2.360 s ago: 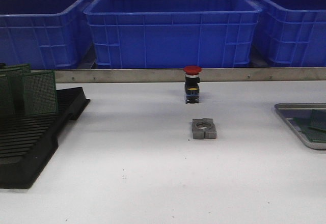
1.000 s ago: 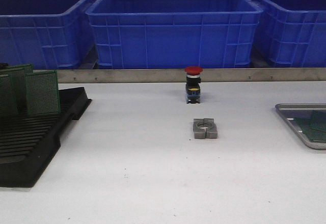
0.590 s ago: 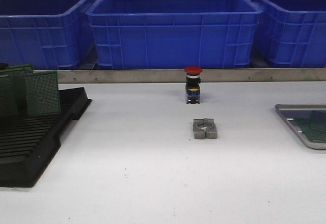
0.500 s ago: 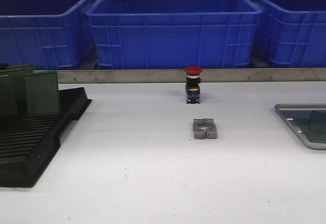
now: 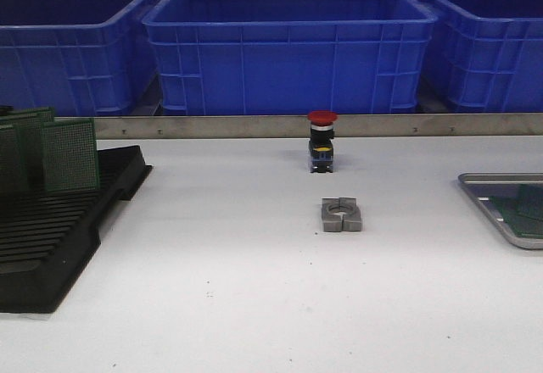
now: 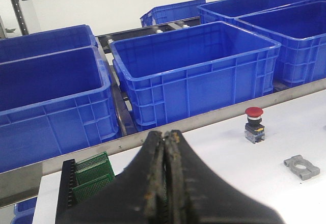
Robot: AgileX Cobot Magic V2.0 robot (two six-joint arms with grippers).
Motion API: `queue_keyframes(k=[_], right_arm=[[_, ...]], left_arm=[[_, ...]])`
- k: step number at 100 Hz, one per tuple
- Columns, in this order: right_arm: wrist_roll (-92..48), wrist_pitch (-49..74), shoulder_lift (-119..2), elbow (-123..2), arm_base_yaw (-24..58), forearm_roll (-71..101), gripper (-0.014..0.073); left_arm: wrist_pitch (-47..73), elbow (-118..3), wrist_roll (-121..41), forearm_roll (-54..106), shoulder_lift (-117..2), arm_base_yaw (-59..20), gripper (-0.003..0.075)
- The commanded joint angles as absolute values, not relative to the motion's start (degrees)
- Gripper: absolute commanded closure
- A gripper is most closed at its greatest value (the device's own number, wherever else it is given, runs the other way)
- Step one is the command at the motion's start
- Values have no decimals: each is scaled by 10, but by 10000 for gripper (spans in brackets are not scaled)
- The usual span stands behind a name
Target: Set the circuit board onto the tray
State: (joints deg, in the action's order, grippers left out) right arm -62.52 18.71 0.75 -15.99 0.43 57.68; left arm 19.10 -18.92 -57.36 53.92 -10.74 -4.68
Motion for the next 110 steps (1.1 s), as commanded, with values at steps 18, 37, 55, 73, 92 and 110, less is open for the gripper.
queue_keyframes(k=[18, 37, 55, 73, 92, 110], right_arm=[[-632, 165, 16, -172, 5, 592, 654], [-632, 165, 16, -172, 5, 592, 654], [-632, 165, 16, -172, 5, 592, 654], [-632, 165, 16, -172, 5, 592, 654], [-632, 165, 16, -172, 5, 592, 654], [-632, 165, 16, -172, 5, 592, 654]], left_arm=[[162, -204, -571, 558, -112, -45, 741], [162, -204, -571, 558, -112, -45, 741], [110, -184, -559, 516, -112, -43, 741], [68, -158, -245, 232, -99, -26, 741], [16, -85, -25, 53, -60, -10, 741], [31, 13, 28, 40, 6, -2, 741]])
